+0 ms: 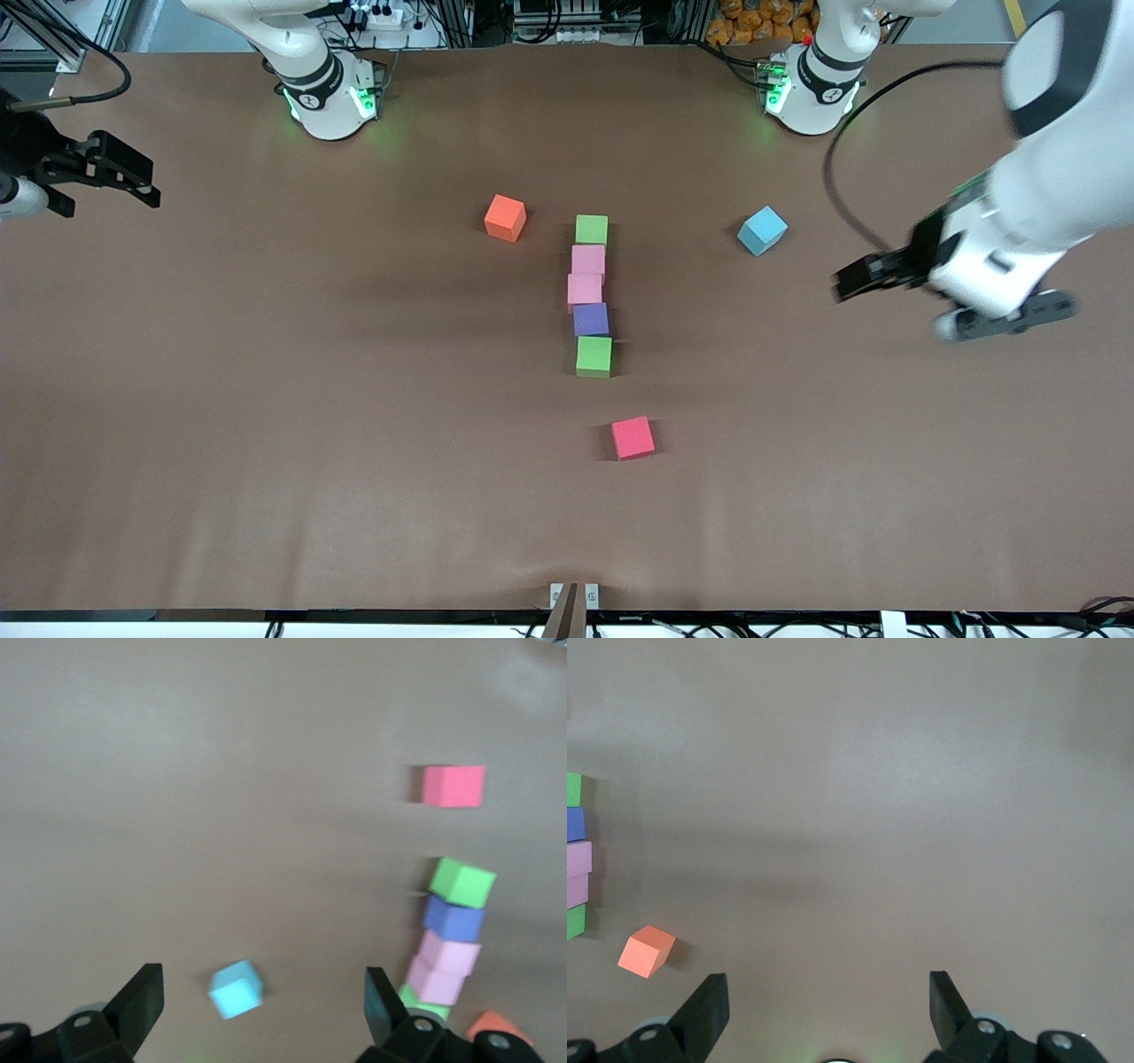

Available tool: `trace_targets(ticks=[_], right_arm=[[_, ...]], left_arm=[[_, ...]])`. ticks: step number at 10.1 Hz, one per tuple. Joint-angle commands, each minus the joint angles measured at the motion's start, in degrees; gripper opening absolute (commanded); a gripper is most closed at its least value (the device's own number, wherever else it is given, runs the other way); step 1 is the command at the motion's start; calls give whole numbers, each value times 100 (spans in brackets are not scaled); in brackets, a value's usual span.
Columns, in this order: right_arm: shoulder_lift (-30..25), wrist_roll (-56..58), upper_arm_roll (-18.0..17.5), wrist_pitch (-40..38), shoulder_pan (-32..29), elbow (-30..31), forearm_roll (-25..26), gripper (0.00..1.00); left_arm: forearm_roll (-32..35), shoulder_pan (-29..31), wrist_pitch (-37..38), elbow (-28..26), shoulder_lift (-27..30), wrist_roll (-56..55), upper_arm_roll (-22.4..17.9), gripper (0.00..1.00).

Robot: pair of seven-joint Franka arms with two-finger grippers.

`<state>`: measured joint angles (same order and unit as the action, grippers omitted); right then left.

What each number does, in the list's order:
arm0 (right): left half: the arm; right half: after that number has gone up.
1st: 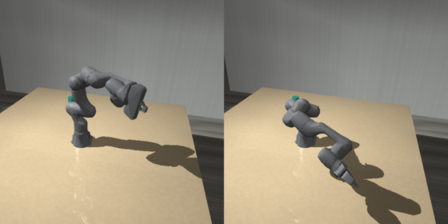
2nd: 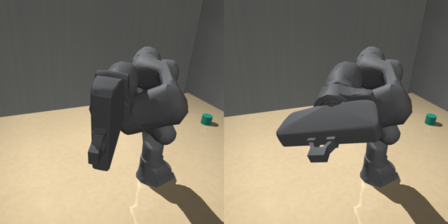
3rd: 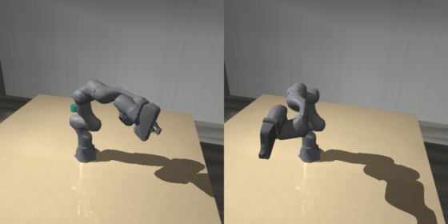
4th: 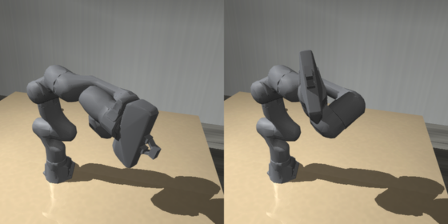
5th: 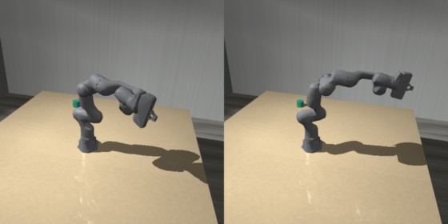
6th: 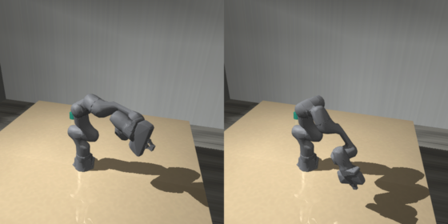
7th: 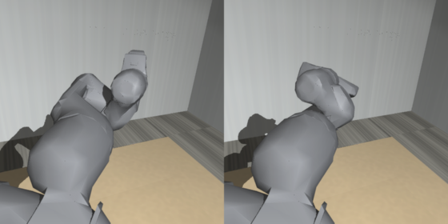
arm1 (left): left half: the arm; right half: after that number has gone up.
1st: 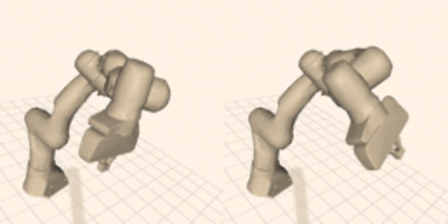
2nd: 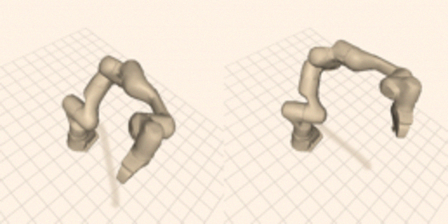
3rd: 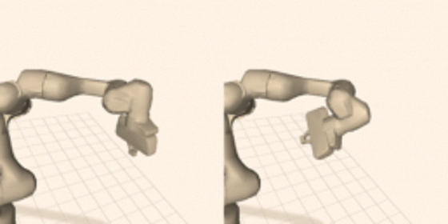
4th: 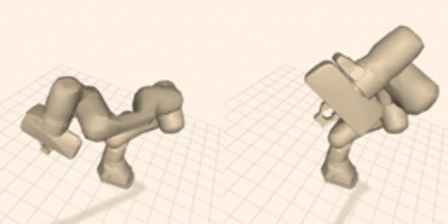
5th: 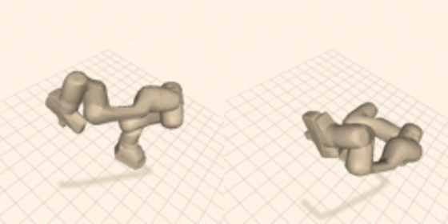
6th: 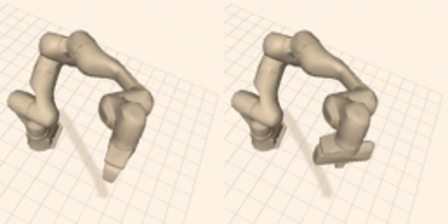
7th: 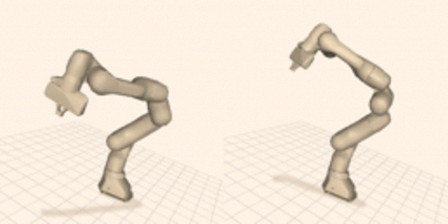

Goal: Arrange blocks into number 1

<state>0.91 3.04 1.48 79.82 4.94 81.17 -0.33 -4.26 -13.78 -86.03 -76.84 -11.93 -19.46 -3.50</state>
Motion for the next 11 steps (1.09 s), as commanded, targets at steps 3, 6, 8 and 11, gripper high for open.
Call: trace_targets(ticks=[3,6,8,11], right_arm=[[-29,65,-16,-63,-45,-48,86,100],[-38,65,-7,-63,-45,-48,86,100],[-47,65,-7,-106,-46,-48,86,100],[-47,65,-7,-107,-45,-57,86,100]], left_arm=[[585,964,148,-998,1261,926,623,100],[532,1472,104,-1403,1640,997,867,100],[575,1510,-1,-1422,1589,1006,895,100],[602,1501,-19,-1387,1562,1006,895,100]])
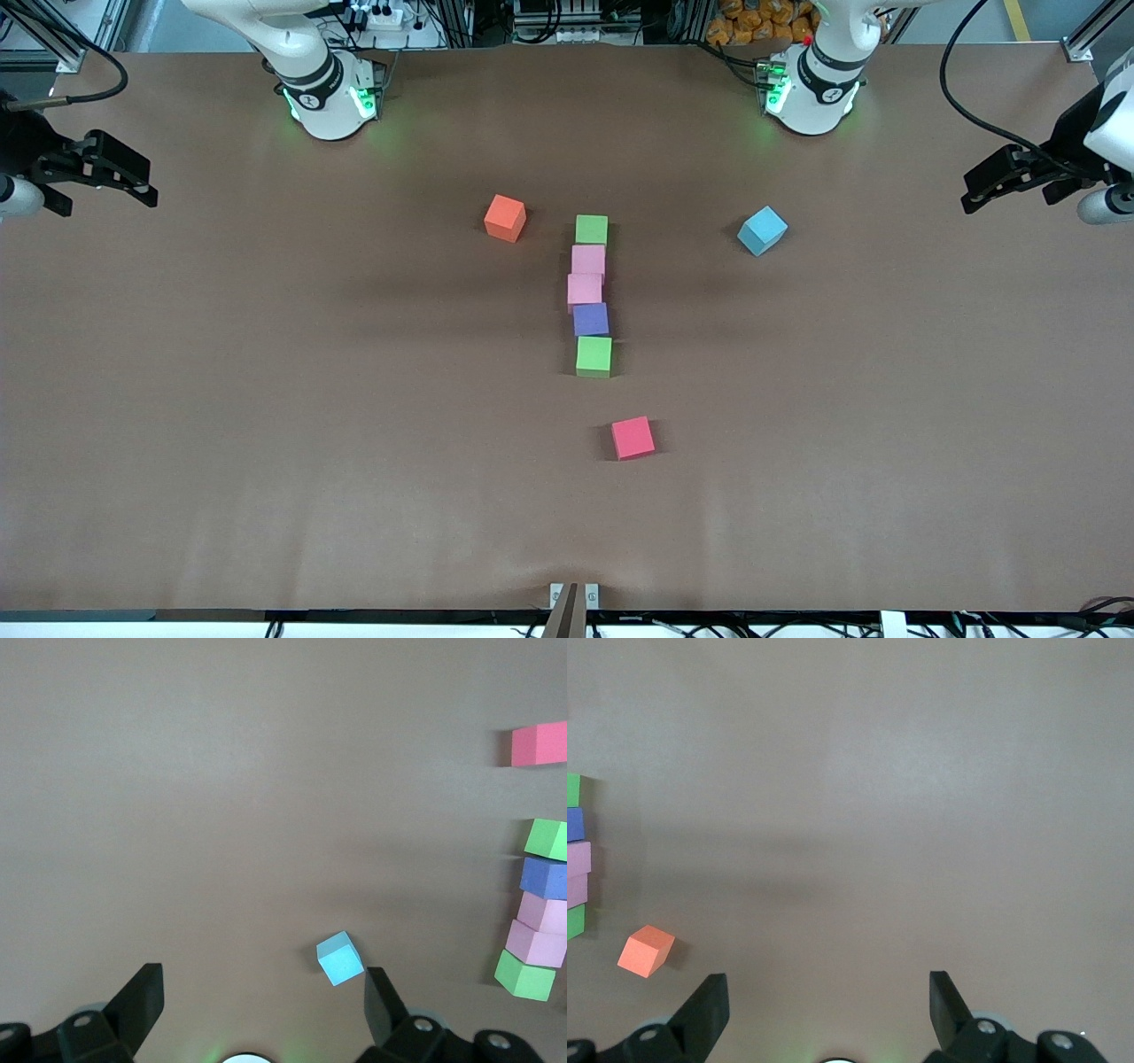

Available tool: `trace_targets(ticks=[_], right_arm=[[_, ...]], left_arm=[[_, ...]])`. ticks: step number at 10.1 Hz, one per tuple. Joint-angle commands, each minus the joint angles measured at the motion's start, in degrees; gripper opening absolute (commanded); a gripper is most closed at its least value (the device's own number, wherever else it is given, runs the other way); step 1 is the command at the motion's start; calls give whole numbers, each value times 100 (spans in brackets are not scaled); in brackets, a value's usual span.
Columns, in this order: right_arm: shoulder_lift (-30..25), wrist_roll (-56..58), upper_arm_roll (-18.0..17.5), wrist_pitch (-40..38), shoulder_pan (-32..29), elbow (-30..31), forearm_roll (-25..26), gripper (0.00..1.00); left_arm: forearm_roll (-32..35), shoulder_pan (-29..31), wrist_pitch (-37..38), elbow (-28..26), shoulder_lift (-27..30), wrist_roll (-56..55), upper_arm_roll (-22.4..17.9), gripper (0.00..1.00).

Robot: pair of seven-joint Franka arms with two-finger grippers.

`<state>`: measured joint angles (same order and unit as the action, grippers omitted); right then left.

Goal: Arrange blocks into number 1

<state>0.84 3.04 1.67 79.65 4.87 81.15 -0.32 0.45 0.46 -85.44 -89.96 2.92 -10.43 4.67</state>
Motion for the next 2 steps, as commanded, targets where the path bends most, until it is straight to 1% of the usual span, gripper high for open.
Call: trace_targets(ticks=[1,2], right_arm=[[-40,65,-26,-90,-48,-55,85,100],[-40,65,-18,-107,-48,-46,85,100]], left_arm=[[140,69,-79,-57,51,103,78,100],[140,69,-70,-56,51,103,78,100]])
